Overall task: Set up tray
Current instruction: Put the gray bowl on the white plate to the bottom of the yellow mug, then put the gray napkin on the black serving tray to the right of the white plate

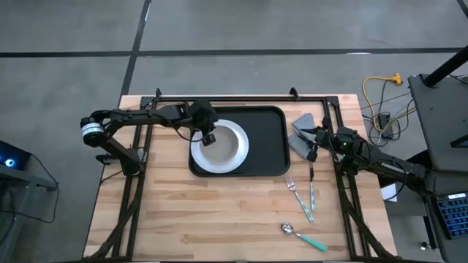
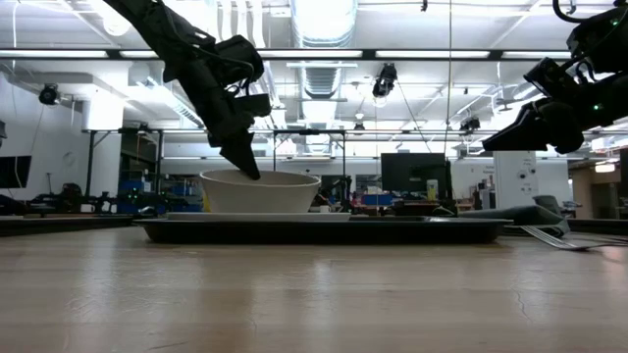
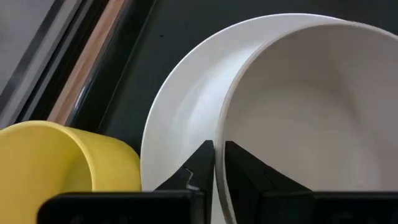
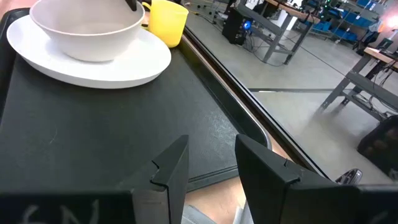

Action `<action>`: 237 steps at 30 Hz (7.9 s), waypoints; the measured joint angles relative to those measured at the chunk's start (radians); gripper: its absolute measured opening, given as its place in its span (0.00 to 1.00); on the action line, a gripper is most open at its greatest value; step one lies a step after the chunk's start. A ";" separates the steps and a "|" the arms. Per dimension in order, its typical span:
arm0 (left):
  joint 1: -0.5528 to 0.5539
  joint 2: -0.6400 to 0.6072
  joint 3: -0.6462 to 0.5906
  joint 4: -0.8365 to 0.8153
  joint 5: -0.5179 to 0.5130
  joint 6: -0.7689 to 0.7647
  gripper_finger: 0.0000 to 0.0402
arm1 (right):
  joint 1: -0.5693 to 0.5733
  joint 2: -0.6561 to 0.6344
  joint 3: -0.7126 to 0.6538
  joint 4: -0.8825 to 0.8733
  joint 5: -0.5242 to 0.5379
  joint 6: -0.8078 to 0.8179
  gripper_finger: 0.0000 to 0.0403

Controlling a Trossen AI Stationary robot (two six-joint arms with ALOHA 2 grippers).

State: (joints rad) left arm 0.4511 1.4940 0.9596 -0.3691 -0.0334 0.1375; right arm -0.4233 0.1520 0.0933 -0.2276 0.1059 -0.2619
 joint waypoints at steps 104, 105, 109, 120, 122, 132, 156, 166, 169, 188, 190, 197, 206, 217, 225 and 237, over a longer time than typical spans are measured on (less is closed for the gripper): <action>-0.468 -0.343 -0.420 0.615 0.106 -0.113 0.21 | 0.000 0.000 0.000 0.000 0.000 0.000 0.30; -0.468 -0.380 -0.443 0.620 0.106 -0.118 0.21 | 0.000 0.000 0.000 0.000 0.000 0.000 0.31; -0.468 -0.522 -0.528 0.685 0.106 -0.131 0.21 | 0.000 0.000 0.000 0.000 0.000 0.000 0.31; -0.468 -0.791 -0.722 0.939 0.106 -0.132 0.21 | 0.000 0.000 0.000 0.000 0.000 0.000 0.30; -0.468 -0.821 -0.740 0.937 0.106 -0.132 0.21 | 0.000 0.000 0.000 0.000 0.000 0.000 0.31; -0.468 -0.932 -0.770 0.935 0.107 -0.132 0.21 | 0.000 0.000 0.000 0.000 0.000 0.000 0.30; -0.468 -1.161 -0.844 0.926 0.110 -0.144 0.21 | 0.000 0.000 0.000 0.000 0.000 0.000 0.30; -0.468 -1.455 -0.949 0.904 0.110 -0.165 0.21 | 0.000 0.000 0.000 0.000 0.000 0.000 0.30; -0.469 -1.488 -0.936 0.827 0.112 -0.184 0.21 | 0.000 0.000 0.000 0.000 0.000 0.000 0.30; -0.468 -1.452 -0.948 0.756 0.133 -0.137 0.21 | 0.000 0.001 0.000 0.000 0.000 0.000 0.30; -0.468 -1.451 -0.949 0.722 0.132 -0.129 0.21 | 0.000 0.001 0.000 0.000 0.000 0.000 0.31; -0.468 -1.452 -0.949 0.674 0.132 -0.109 0.21 | 0.000 0.002 0.000 0.000 0.000 0.000 0.31; -0.468 -1.452 -0.948 0.539 0.131 -0.067 0.21 | 0.000 0.002 0.000 0.000 0.000 0.000 0.30; -0.468 -1.450 -0.948 0.445 0.130 -0.037 0.21 | 0.000 0.002 0.000 0.000 0.000 0.000 0.31; -0.468 -1.450 -0.947 0.404 0.130 -0.038 0.21 | 0.000 0.002 0.000 0.000 0.000 0.000 0.30; -0.467 -1.449 -0.943 0.383 0.128 -0.041 0.21 | 0.000 0.002 0.000 0.000 0.000 0.000 0.30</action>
State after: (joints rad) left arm -0.0162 0.0452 0.0162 0.0138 0.0944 0.0965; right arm -0.4235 0.1535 0.0933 -0.2276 0.1059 -0.2619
